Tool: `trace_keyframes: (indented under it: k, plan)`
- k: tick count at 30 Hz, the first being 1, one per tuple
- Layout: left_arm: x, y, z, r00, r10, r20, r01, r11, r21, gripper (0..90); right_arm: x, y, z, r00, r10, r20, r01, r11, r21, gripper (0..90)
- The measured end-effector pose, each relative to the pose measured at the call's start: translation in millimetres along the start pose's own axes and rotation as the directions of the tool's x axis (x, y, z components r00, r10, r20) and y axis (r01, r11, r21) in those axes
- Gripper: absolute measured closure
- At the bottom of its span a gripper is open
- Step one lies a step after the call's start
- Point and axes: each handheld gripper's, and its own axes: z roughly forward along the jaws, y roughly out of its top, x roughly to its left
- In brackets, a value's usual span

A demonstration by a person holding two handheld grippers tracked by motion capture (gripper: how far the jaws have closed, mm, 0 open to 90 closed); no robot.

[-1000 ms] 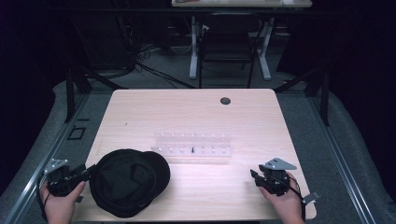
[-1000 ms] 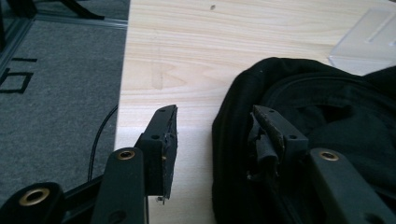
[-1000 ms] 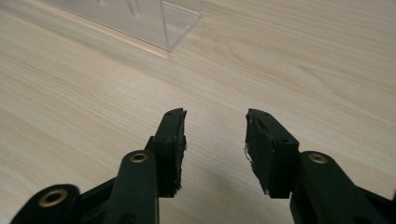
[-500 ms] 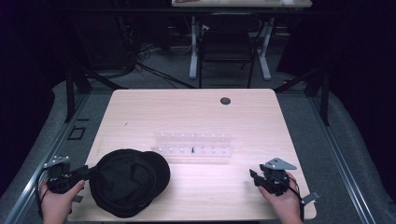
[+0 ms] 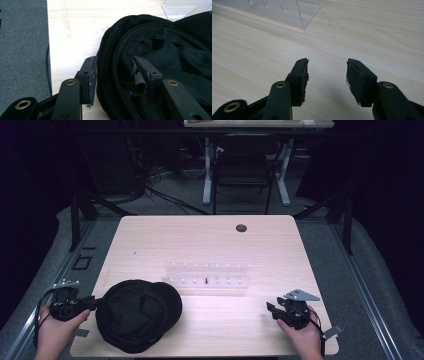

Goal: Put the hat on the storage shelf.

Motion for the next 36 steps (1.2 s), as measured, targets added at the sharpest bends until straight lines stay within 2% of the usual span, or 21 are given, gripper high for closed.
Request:
trace_keyframes:
  k: [3,4,9,14,19,21,23,24,25,28,30,36]
  plan:
    - [-1.9,5.4,-0.8,0.9998,0.020,-0.008,-0.020,0.9994,0.028,55.2,-0.1,-0.4,0.5,0.9999,0.010,0.001,-0.010,1.000,-0.007,50.6]
    - [-1.8,8.7,-1.0,0.9997,0.024,-0.010,-0.024,0.9984,0.052,55.8,-0.9,-0.6,0.4,0.9999,0.011,-0.001,-0.011,1.000,-0.004,50.3]
    - [0.1,13.5,0.0,0.9995,0.019,-0.025,-0.016,0.9948,0.100,57.7,-2.8,-0.8,-0.2,0.9998,0.022,-0.001,-0.022,1.000,-0.006,50.3]
    - [1.7,16.5,1.8,0.9994,0.015,-0.032,-0.009,0.9868,0.161,57.7,-3.3,-1.1,-0.5,0.9996,0.028,-0.001,-0.028,1.000,-0.011,50.3]
    - [4.2,15.2,5.0,0.9994,-0.020,-0.029,0.025,0.9803,0.196,57.7,-3.4,-1.3,-0.2,0.9995,0.030,-0.004,-0.030,1.000,-0.010,50.3]
    - [5.3,13.6,6.5,0.9989,-0.027,-0.039,0.034,0.9793,0.200,57.9,-3.5,-1.4,0.2,0.9996,0.028,0.000,-0.028,1.000,-0.007,50.3]
    - [7.6,13.5,6.0,0.9987,-0.037,-0.035,0.044,0.9730,0.226,58.8,-3.4,-1.5,0.2,0.9996,0.028,-0.003,-0.028,1.000,-0.007,50.3]
    - [8.5,12.7,6.5,0.9981,-0.048,-0.037,0.055,0.9738,0.220,59.3,-3.5,-1.4,0.1,0.9995,0.031,-0.006,-0.032,0.999,-0.009,50.1]
    - [9.3,12.9,6.1,0.9978,-0.056,-0.036,0.062,0.9713,0.230,59.5,-3.4,-1.4,0.1,0.9994,0.034,-0.006,-0.034,0.999,-0.010,50.0]
    - [11.1,10.4,8.3,0.9965,-0.069,-0.048,0.078,0.9729,0.218,59.7,-3.4,-1.4,0.2,0.9994,0.034,-0.008,-0.034,0.999,-0.010,49.9]
    - [12.9,9.9,8.5,0.9961,-0.082,-0.034,0.088,0.9664,0.242,59.8,-3.2,-1.5,0.2,0.9994,0.033,-0.006,-0.033,0.999,-0.010,49.9]
    - [18.6,5.7,14.6,0.9918,-0.124,-0.030,0.128,0.9603,0.248,60.4,-2.7,-1.5,1.2,0.9993,0.035,-0.013,-0.035,0.999,-0.008,49.6]
